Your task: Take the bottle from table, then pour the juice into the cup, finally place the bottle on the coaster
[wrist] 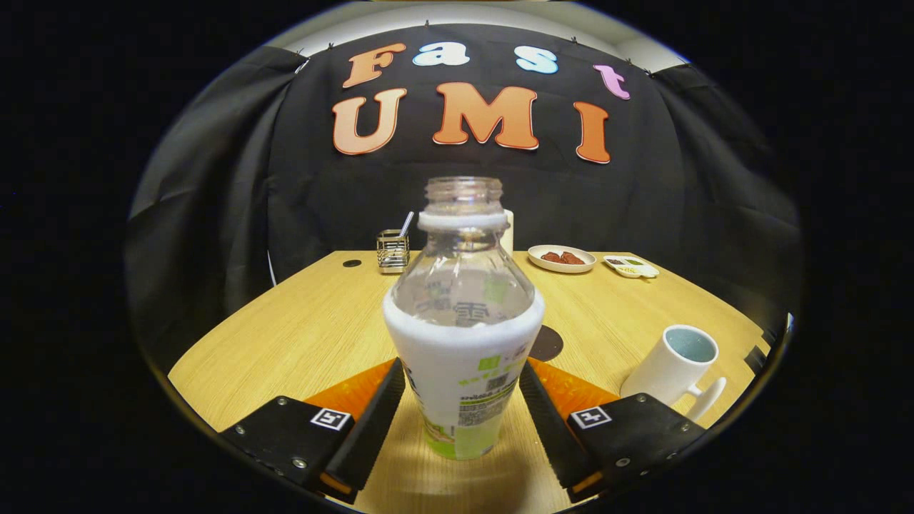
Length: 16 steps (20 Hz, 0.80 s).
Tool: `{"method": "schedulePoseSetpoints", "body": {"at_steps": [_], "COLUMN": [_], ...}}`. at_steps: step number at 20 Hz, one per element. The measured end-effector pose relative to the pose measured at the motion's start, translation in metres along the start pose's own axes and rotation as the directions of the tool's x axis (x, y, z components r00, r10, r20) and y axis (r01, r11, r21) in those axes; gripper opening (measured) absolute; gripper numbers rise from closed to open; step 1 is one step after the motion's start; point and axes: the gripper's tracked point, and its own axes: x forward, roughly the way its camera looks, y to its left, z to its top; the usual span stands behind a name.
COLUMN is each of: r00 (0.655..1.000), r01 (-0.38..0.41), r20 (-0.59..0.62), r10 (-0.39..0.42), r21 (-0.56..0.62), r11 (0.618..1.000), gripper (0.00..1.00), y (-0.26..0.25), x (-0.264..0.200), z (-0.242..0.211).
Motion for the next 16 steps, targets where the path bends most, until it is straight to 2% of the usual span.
{"method": "schedulePoseSetpoints", "body": {"at_steps": [1, 3, 6, 8, 11, 16], "r00": [1.0, 1.0, 1.0, 1.0, 0.999, 0.998], "r01": [-0.007, -0.004, 0.013, 0.018, 0.002, -0.029], "r20": [-0.001, 0.002, -0.008, -0.002, 0.034, 0.064], "r10": [0.007, 0.004, -0.013, -0.018, -0.008, 0.007], "r21": [-0.002, 0.006, 0.008, 0.052, 0.152, 0.336], "r11": [1.0, 1.0, 1.0, 0.998, 0.988, 0.942], "gripper": [0.92, 0.69, 0.58, 0.54, 0.54, 0.54], "y": [0.002, 0.002, -0.003, -0.006, -0.01, -0.017], "x": [0.001, -0.001, -0.001, -0.003, -0.008, -0.01], "z": [-0.002, -0.001, -0.001, 0.006, 0.027, 0.053]}}
